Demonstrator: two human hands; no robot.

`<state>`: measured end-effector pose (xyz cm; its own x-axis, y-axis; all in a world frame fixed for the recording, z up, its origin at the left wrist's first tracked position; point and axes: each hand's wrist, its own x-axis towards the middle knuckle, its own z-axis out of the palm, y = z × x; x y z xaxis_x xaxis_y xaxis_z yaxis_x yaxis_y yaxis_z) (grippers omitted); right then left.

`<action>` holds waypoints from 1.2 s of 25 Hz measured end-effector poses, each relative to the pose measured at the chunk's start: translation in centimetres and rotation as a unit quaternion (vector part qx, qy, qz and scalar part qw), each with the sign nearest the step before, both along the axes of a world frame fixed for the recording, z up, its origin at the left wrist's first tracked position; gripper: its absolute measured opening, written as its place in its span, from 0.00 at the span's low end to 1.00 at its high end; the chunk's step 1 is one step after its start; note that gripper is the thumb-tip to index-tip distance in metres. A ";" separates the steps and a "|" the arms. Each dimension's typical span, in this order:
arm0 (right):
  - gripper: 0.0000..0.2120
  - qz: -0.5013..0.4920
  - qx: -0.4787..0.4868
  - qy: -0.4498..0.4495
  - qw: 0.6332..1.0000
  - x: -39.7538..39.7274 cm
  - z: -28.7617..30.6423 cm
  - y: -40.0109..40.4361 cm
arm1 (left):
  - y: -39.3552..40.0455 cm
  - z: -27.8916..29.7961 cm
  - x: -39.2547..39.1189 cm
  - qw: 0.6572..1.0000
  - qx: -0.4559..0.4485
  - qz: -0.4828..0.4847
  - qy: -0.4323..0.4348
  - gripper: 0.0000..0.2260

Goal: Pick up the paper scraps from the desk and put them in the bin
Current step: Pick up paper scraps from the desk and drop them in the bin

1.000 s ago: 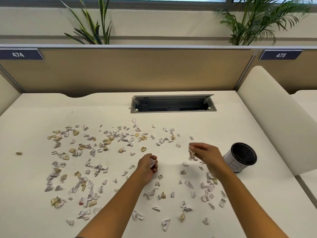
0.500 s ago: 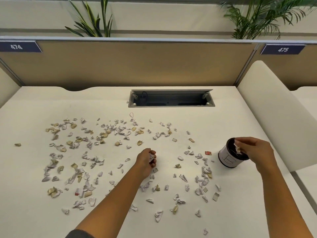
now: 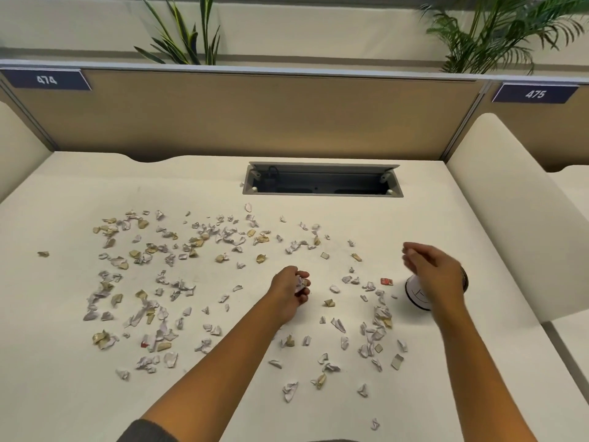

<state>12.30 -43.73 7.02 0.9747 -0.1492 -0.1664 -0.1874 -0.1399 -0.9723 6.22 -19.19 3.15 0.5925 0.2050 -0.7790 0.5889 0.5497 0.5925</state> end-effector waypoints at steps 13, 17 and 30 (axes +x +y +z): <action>0.17 -0.030 0.477 0.324 0.816 -5.1 -5.5 11.0 | -3.9 4.2 -0.4 0.992 -0.050 -0.113 -0.012 0.23; 0.17 -0.058 0.526 0.328 0.783 -4.6 -5.1 10.1 | -2.9 4.1 -0.1 0.987 0.069 -0.137 -0.044 0.14; 0.20 -0.101 0.007 -0.012 0.995 1.4 -0.6 -3.7 | 0.3 -1.0 -1.0 0.865 0.403 -0.291 -0.067 0.17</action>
